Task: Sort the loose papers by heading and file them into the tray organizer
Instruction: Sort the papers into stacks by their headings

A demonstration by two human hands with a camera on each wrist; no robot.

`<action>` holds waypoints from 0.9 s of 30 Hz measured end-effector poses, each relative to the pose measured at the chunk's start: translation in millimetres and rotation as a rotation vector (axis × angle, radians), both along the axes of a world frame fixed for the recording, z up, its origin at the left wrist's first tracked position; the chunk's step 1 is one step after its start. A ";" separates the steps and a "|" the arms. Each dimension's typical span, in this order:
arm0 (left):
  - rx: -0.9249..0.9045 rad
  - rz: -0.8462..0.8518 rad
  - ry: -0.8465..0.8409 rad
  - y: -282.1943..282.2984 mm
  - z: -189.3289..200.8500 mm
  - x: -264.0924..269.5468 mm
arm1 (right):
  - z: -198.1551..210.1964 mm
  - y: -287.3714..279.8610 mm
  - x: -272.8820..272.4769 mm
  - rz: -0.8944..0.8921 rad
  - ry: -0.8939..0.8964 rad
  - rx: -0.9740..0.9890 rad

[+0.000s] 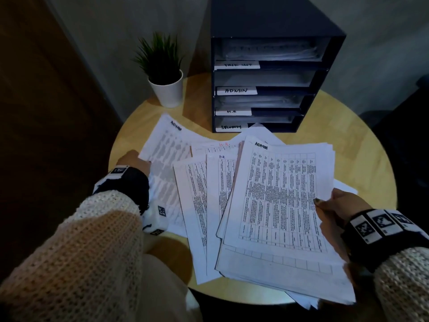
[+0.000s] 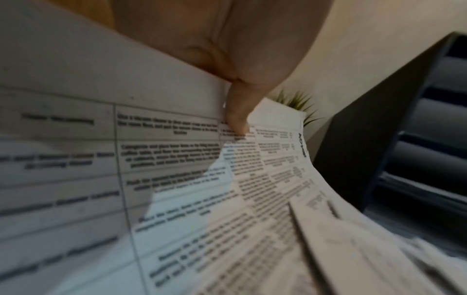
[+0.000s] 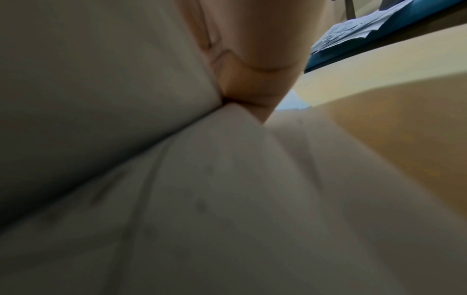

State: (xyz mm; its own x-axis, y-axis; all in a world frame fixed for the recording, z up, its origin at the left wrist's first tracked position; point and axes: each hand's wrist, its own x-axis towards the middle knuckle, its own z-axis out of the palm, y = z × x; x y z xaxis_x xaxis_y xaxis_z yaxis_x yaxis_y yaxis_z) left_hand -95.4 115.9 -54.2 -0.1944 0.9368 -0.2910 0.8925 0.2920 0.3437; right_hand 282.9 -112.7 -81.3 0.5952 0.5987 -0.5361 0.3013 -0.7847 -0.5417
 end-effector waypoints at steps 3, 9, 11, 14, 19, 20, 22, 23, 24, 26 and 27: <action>0.229 0.021 -0.155 -5.2 31.2 4.6 | 3.1 -0.2 -1.7 0.016 0.004 0.007; 0.675 -0.108 -0.232 -30.0 116.2 33.4 | 9.7 -2.8 -7.4 0.014 0.076 0.088; 0.802 -0.110 -0.253 -40.4 138.8 45.1 | 11.2 -2.9 -8.9 0.004 0.101 0.130; 0.926 -0.107 -0.354 -55.8 161.9 57.7 | 11.4 -3.2 -8.9 -0.038 0.149 0.185; 0.791 -0.146 -0.459 -71.8 147.2 87.9 | 8.4 -3.9 -8.5 -0.144 0.310 0.325; 0.687 -0.155 -0.446 -75.1 132.4 96.7 | 13.4 -4.9 -12.1 -0.151 0.335 0.363; 0.460 -0.180 -0.442 -81.8 98.0 110.5 | 21.1 -5.0 -18.3 -0.157 0.406 0.436; 0.373 -0.193 -0.438 -86.1 81.5 114.6 | 23.5 -4.7 -20.9 -0.173 0.431 0.474; 0.295 -0.202 -0.431 -90.2 67.7 117.1 | 24.2 -4.4 -21.9 -0.169 0.453 0.498; 0.155 -0.199 -0.436 -94.9 45.0 119.0 | 20.0 -3.4 -20.8 -0.164 0.472 0.537; 0.100 -0.190 -0.449 -97.0 37.9 119.6 | 17.5 -2.9 -20.5 -0.155 0.483 0.564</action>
State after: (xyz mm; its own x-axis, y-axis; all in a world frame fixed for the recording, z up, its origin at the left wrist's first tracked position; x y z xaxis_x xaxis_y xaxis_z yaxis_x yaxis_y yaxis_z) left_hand 24.2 18.9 -16.3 0.1059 0.9710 -0.2142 0.6844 0.0851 0.7241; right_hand 262.3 -115.6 -63.9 0.4713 0.7880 -0.3962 -0.1626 -0.3639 -0.9171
